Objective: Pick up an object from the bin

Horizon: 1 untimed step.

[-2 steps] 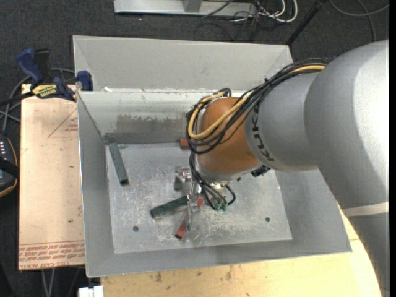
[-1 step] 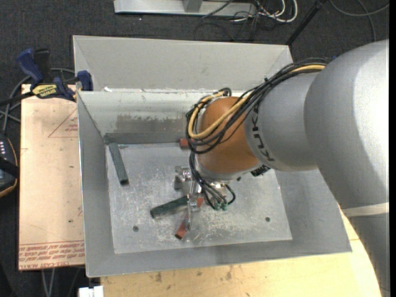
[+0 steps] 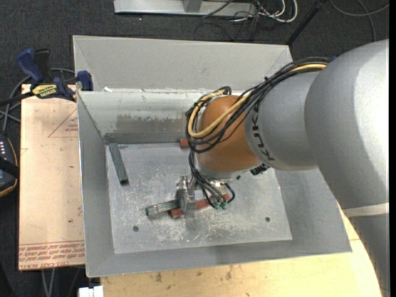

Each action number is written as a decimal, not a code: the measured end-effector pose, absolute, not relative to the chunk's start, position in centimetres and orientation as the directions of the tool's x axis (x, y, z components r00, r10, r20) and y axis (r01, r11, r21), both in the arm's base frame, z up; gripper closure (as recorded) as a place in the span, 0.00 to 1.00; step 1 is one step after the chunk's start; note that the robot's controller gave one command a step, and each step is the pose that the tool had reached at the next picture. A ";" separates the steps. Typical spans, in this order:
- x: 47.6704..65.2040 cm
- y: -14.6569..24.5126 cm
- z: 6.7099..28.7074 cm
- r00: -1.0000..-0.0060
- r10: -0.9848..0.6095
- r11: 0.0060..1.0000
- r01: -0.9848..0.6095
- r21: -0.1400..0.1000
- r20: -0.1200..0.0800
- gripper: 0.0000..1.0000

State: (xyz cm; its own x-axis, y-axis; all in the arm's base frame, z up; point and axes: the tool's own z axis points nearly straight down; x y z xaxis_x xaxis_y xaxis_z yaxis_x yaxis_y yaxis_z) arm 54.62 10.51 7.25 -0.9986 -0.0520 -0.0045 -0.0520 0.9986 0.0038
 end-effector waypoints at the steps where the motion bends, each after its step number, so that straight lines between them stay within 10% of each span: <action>1: 54.9 10.6 14.8 -0.999 -0.052 0.999 -0.052 0.003 -0.011 1.00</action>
Offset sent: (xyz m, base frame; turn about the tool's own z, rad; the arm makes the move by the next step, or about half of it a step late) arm 0.0000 0.0002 0.0713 0.0000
